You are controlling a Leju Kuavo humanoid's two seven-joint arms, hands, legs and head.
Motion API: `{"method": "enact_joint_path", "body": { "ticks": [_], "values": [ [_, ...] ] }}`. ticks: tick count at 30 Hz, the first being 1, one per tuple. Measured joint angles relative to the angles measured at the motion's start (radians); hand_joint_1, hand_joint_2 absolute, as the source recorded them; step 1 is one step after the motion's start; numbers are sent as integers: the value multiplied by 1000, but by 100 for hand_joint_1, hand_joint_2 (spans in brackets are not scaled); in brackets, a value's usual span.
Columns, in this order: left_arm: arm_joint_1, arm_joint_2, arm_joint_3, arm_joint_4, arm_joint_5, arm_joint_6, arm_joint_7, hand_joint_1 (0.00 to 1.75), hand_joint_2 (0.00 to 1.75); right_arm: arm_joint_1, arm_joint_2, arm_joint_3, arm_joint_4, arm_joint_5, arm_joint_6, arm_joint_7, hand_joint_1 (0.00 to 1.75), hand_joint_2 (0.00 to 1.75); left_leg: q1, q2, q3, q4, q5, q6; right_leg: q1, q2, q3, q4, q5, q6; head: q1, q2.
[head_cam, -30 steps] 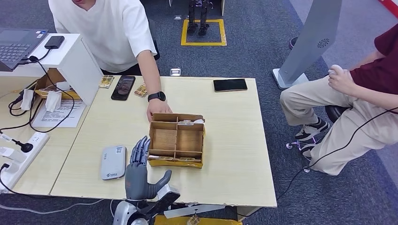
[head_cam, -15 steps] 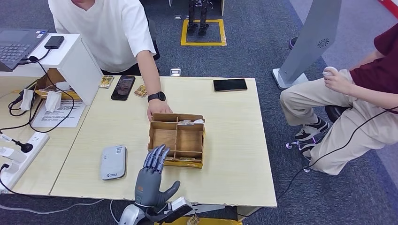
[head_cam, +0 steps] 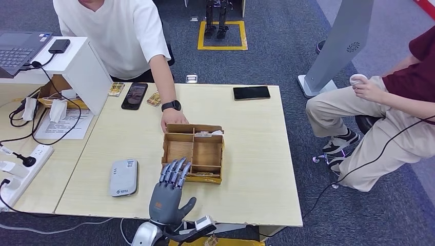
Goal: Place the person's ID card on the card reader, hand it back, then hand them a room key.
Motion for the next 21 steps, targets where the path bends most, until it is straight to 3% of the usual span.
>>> {"method": "enact_joint_path", "body": {
  "ticks": [15,21],
  "values": [
    [8,-11,41,-105,-122,0,188,0,175,0,0,0,0,-6,0,17,0,175,0,0,0,0,0,0,0,0,0,0,0,0,0,0],
    [-13,-7,43,-73,-163,-3,264,0,175,0,0,0,0,-10,0,18,0,175,0,0,0,0,0,0,0,0,0,0,0,0,0,0]
  ]
}}
